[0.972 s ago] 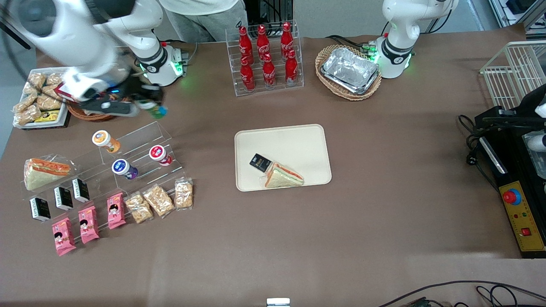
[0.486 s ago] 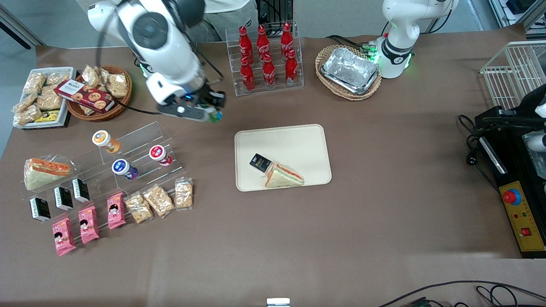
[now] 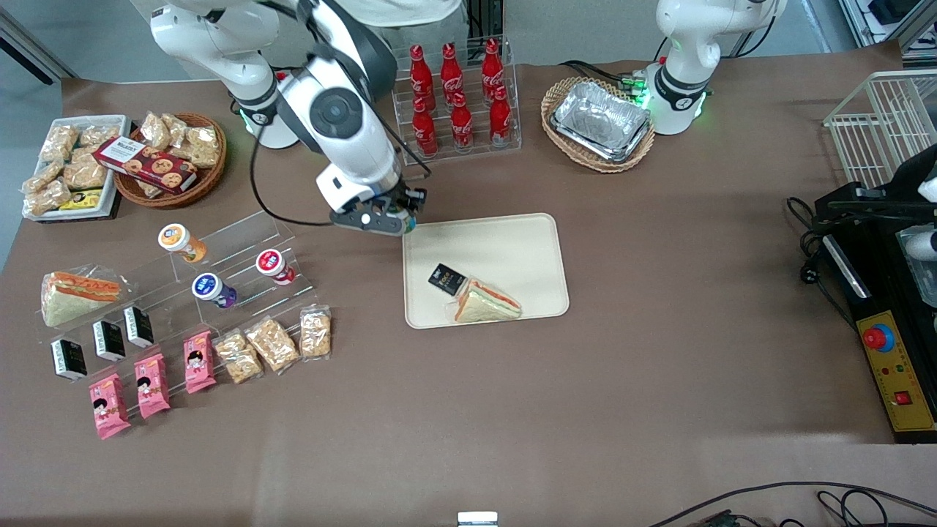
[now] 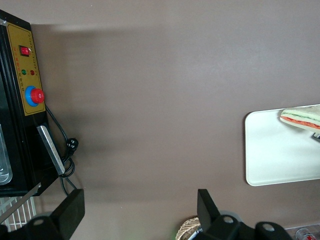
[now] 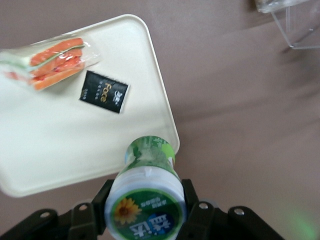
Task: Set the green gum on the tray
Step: 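Carry the green gum bottle over to the cream tray, then lower the bottle onto the tray beside the black card and release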
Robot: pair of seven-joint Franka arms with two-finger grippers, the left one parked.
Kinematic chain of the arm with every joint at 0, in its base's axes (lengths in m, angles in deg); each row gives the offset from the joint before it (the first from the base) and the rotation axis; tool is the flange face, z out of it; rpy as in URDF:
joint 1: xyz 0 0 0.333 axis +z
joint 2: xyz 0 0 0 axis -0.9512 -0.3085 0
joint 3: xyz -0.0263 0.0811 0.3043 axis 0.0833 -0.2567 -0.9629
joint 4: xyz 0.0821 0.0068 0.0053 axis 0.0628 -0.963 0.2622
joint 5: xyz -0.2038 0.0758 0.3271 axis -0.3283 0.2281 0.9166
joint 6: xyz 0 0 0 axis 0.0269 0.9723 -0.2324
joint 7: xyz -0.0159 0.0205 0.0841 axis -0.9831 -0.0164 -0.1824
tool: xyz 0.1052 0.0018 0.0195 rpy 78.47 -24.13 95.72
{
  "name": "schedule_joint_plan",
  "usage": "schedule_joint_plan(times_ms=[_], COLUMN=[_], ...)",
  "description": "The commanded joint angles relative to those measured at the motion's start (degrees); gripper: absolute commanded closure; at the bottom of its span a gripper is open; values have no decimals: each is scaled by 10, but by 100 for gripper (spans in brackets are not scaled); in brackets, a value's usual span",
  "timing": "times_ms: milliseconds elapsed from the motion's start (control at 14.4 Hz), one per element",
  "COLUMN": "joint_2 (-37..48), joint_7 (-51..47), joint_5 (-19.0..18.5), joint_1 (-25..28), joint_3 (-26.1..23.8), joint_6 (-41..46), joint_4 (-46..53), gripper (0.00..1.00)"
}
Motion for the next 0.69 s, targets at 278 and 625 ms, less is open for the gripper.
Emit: schedule_joint_plan(times_ms=[278, 625], joint_2=[-139, -196], joint_7=[-79, -113], joint_5=[-109, -167], joint_1=[23, 29], joint_3=[-3, -3], joint_6=[-127, -165], joint_4=[-7, -7], gripper=[72, 72])
